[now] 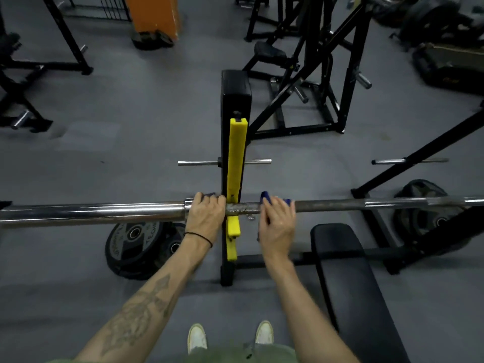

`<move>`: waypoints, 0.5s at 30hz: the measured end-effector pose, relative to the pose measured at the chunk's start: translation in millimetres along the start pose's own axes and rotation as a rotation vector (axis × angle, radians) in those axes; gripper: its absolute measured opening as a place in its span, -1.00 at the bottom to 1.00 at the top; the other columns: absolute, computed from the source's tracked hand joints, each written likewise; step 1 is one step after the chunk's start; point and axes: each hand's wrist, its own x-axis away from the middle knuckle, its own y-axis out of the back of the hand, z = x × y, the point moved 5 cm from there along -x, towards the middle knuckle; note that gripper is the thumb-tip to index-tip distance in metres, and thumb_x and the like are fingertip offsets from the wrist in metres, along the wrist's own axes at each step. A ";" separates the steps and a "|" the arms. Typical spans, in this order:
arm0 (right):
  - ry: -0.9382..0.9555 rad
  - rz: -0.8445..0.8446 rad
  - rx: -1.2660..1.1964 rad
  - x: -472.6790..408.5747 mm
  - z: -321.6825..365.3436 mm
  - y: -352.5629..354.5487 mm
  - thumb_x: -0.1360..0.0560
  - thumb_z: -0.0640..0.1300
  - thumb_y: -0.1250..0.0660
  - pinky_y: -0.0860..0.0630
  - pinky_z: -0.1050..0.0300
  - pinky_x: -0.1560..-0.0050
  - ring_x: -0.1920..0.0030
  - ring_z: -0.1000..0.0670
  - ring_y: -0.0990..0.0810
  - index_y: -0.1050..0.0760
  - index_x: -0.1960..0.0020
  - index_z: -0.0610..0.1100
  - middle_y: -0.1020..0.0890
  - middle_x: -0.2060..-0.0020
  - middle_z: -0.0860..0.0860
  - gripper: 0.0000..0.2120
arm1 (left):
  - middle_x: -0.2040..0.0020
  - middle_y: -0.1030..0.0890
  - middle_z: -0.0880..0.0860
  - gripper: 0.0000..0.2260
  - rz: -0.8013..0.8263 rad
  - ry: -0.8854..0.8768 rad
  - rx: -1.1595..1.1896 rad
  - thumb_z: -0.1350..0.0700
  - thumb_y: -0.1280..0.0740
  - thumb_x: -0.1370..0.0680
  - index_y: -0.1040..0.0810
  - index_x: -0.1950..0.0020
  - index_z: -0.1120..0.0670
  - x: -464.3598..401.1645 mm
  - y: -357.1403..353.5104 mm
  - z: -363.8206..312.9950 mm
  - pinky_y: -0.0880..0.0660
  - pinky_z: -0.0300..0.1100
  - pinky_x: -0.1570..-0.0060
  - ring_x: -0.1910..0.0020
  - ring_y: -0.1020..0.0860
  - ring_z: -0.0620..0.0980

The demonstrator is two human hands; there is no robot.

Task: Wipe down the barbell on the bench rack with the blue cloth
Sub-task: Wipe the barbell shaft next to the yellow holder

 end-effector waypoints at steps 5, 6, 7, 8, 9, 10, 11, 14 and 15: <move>0.261 0.145 -0.123 2.9 37.0 -10.8 -0.64 -0.16 -0.33 -0.40 -0.16 -0.48 -0.25 -0.08 -0.64 -0.69 -0.20 -0.18 -0.70 -0.21 -0.10 -0.77 | 0.22 -0.68 0.05 -0.80 0.299 -0.098 -0.099 0.02 -0.49 -0.44 -0.54 0.07 0.05 -12.4 -4.0 -2.4 -0.45 -0.09 0.10 0.27 -0.65 0.05; 0.304 0.149 -0.108 -1.2 27.5 -7.3 -0.64 -0.17 -0.34 -0.42 -0.15 -0.47 -0.24 -0.08 -0.66 -0.69 -0.21 -0.17 -0.70 -0.21 -0.10 -0.78 | 0.11 -0.70 0.04 -0.85 0.378 -0.116 -0.110 0.01 -0.38 -0.53 -0.54 -0.02 0.04 -15.3 -0.3 -2.0 -0.45 -0.09 0.04 0.14 -0.67 0.04; 0.335 0.135 -0.081 -5.3 15.2 -1.9 -0.63 -0.18 -0.35 -0.43 -0.15 -0.46 -0.20 -0.08 -0.68 -0.69 -0.20 -0.18 -0.71 -0.19 -0.11 -0.79 | 0.01 -0.69 0.04 -0.84 0.429 -0.124 -0.090 -0.01 -0.30 -0.57 -0.54 -0.08 0.03 -20.9 3.6 -0.8 -0.44 -0.11 0.00 0.04 -0.67 0.05; 0.337 0.110 -0.050 -10.0 -0.5 4.8 -0.62 -0.19 -0.37 -0.43 -0.15 -0.46 -0.16 -0.09 -0.69 -0.70 -0.18 -0.18 -0.71 -0.16 -0.11 -0.80 | -0.05 -0.68 0.04 -0.79 0.507 -0.119 -0.041 -0.04 -0.26 -0.58 -0.55 -0.12 0.04 -26.8 5.4 1.9 -0.45 -0.12 0.00 -0.03 -0.65 0.07; 0.313 0.084 -0.023 -14.2 -16.8 12.5 -0.62 -0.18 -0.37 -0.40 -0.16 -0.48 -0.14 -0.10 -0.70 -0.70 -0.17 -0.18 -0.72 -0.15 -0.11 -0.80 | -0.08 -0.67 0.06 -0.75 0.601 -0.115 0.021 -0.07 -0.26 -0.57 -0.56 -0.13 0.04 -32.9 7.3 4.3 -0.45 -0.12 0.01 -0.06 -0.64 0.09; 0.268 0.061 0.000 -16.0 -31.0 20.1 -0.63 -0.17 -0.35 -0.35 -0.17 -0.51 -0.14 -0.09 -0.70 -0.71 -0.17 -0.19 -0.72 -0.15 -0.11 -0.80 | -0.09 -0.66 0.07 -0.72 0.687 -0.119 0.064 -0.09 -0.27 -0.55 -0.57 -0.13 0.05 -37.3 7.8 5.6 -0.46 -0.12 0.02 -0.08 -0.63 0.11; 0.212 0.042 0.017 -15.7 -40.6 24.7 -0.63 -0.16 -0.34 -0.30 -0.17 -0.55 -0.15 -0.08 -0.70 -0.71 -0.17 -0.20 -0.72 -0.16 -0.12 -0.78 | -0.10 -0.66 0.08 -0.71 0.734 -0.118 0.079 -0.10 -0.29 -0.53 -0.58 -0.12 0.05 -40.2 5.5 6.3 -0.47 -0.12 0.03 -0.08 -0.63 0.12; 0.033 0.018 0.025 -8.7 -32.8 16.9 -0.62 -0.17 -0.33 -0.28 -0.17 -0.56 -0.23 -0.12 -0.67 -0.69 -0.19 -0.22 -0.70 -0.20 -0.12 -0.77 | -0.07 -0.67 0.05 -0.75 0.634 -0.095 -0.012 -0.04 -0.29 -0.57 -0.57 -0.15 0.06 -35.7 7.0 4.1 -0.46 -0.10 -0.05 -0.06 -0.64 0.08; 0.025 0.037 0.002 -5.4 -18.6 9.1 -0.61 -0.18 -0.34 -0.31 -0.17 -0.53 -0.24 -0.13 -0.67 -0.68 -0.19 -0.22 -0.69 -0.21 -0.13 -0.77 | -0.06 -0.67 0.04 -0.79 0.562 -0.084 -0.043 0.00 -0.29 -0.59 -0.55 -0.15 0.07 -29.9 7.2 1.1 -0.43 -0.08 -0.12 -0.04 -0.64 0.06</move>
